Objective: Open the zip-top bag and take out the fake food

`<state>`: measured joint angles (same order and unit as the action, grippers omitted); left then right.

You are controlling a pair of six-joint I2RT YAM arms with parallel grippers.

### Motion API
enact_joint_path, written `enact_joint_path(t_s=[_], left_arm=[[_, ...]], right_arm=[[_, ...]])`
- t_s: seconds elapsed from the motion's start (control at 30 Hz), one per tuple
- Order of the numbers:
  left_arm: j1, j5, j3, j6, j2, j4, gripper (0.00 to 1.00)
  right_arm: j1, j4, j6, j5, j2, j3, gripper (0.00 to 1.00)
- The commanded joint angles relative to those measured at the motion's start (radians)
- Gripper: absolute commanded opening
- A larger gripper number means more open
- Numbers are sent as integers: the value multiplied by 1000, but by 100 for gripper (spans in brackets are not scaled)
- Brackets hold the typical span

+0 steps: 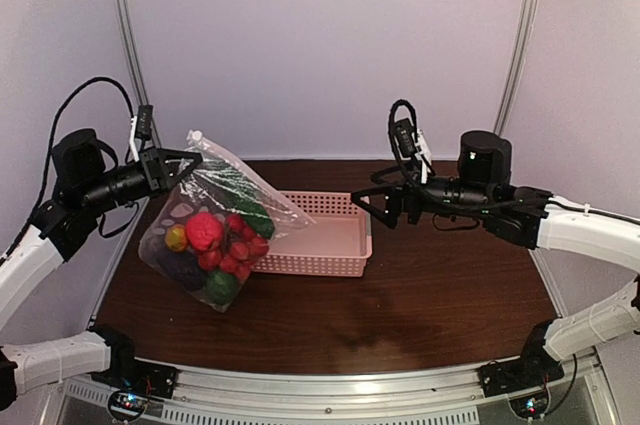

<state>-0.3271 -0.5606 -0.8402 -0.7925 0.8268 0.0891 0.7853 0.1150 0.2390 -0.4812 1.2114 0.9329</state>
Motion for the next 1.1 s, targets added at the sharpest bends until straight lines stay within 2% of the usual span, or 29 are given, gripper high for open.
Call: enact_joint_path(t_s=[0.0,0.23,0.4,0.47,0.63,0.9,1.07], left_arm=[[-173,76,-12,-6,49,-252,0],[-455,221,-45,101,258,-394,0],[-565,295,-113,193,347,-398,0],[-581,307,-125,216,373,-408,0],[-591,322,-132,241,414,-452,0],[-597,272,-134,269,440,-501,0],[-599,276,-131,297,433,-480,0]], right_arm=[[-2,-46,-11,-50,-24,57,100],[18,-85,-34,-67,13,130,97],[58,-93,-51,-77,39,148,82],[75,-98,-60,-78,47,149,75],[89,-108,-71,-69,77,148,65],[94,-130,-87,-49,137,182,53],[95,-129,-83,-63,147,196,27]])
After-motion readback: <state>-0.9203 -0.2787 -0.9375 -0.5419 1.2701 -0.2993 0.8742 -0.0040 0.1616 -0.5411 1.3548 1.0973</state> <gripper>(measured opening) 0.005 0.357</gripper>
